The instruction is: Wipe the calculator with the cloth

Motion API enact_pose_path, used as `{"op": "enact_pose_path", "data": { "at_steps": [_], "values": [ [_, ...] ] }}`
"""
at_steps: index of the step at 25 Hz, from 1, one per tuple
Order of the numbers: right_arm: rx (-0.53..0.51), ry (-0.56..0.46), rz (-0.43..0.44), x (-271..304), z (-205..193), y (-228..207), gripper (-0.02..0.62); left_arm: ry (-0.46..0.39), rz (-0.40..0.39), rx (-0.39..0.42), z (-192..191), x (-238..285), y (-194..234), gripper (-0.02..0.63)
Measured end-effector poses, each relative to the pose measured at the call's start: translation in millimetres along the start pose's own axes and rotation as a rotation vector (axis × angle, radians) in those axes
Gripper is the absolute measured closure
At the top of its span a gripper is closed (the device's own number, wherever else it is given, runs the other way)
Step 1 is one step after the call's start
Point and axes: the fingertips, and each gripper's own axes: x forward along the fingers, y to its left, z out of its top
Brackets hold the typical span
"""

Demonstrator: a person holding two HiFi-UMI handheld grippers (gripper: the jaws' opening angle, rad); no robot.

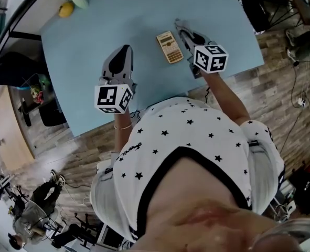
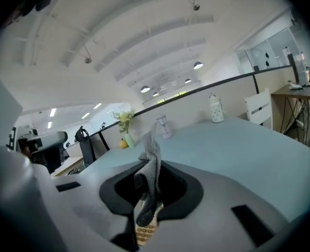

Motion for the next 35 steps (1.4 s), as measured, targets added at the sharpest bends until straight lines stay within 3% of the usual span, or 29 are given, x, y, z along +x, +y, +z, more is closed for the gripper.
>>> {"op": "enact_pose_path", "data": {
  "at_steps": [7,15,35],
  "values": [
    [-0.074,-0.125,0.129,-9,50,51,0.551,0.003,0.002,-0.003,0,-1,0,0.571],
    [-0.118,-0.177,0.222,-12,74,80,0.552,-0.008,0.011,-0.006,3,1,3,0.571],
    [-0.084,-0.16,0.245,-8,66,85,0.552,0.005,0.023,-0.009,-2,-3,7,0.571]
  ]
}}
